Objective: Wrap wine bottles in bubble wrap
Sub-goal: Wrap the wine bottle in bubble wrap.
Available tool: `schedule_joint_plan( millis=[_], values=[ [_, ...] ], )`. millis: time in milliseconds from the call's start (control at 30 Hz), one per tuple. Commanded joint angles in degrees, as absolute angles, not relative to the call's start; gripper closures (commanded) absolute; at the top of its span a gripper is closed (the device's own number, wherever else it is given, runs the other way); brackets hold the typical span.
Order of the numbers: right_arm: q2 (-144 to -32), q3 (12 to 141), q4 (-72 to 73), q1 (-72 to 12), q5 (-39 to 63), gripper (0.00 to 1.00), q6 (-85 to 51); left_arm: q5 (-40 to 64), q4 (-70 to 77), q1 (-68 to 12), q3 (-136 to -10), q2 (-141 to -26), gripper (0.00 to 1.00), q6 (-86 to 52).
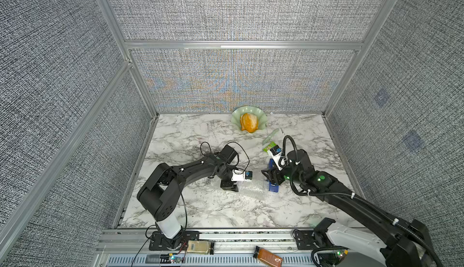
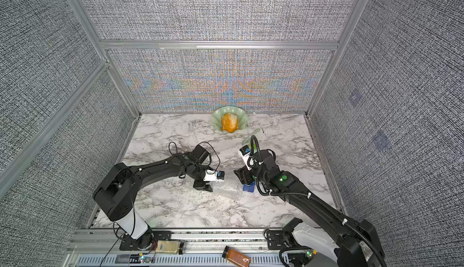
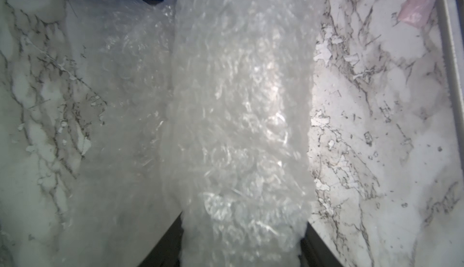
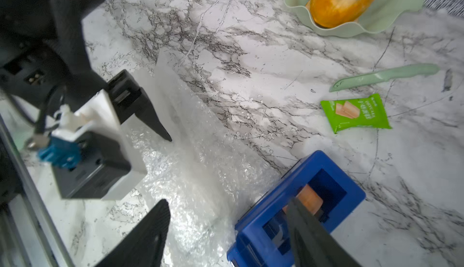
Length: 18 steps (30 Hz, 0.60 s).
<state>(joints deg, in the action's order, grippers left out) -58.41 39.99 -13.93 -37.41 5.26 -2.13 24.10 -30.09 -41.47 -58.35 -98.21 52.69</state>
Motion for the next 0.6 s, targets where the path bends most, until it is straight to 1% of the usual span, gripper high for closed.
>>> schedule_joint_plan(
  millis=[0, 100, 167, 200, 267, 367, 500, 567],
  values=[
    [-57.51, 38.79, -14.48, -41.64, -3.07, 0.26, 1.27, 20.90, -36.12, -41.75, -58.14, -99.26, 0.49, 50.02],
    [-60.98, 38.95, -15.81, -45.86, -2.26, 0.24, 1.48, 20.07, -35.65, -41.82, -57.09, -97.81, 0.42, 50.19],
    [-65.23, 39.47, -15.89, -48.00, -0.11, 0.22, 1.45, 19.22, -35.25, -41.77, -55.88, -96.35, 0.41, 50.38],
    [-67.33, 39.96, -15.89, -48.28, 1.90, 0.21, 1.48, 18.54, -35.24, -41.81, -55.51, -95.77, 0.41, 50.40],
    [-72.03, 41.84, -16.74, -48.52, 5.18, 0.21, 0.74, 16.98, -34.66, -41.82, -54.49, -94.19, 0.48, 50.18],
    [-76.95, 43.30, -16.30, -48.51, 8.47, 0.20, 0.02, 14.36, -33.49, -41.76, -52.20, -91.79, 0.52, 50.06],
    [-80.04, 42.90, -14.56, -48.15, 10.20, 0.20, -0.46, 12.53, -30.77, -41.76, -48.20, -88.11, 0.51, 50.46],
    [-81.38, 42.35, -14.10, -47.84, 10.60, 0.20, -0.35, 11.91, -29.52, -41.75, -46.44, -86.07, 0.46, 50.75]
  ],
)
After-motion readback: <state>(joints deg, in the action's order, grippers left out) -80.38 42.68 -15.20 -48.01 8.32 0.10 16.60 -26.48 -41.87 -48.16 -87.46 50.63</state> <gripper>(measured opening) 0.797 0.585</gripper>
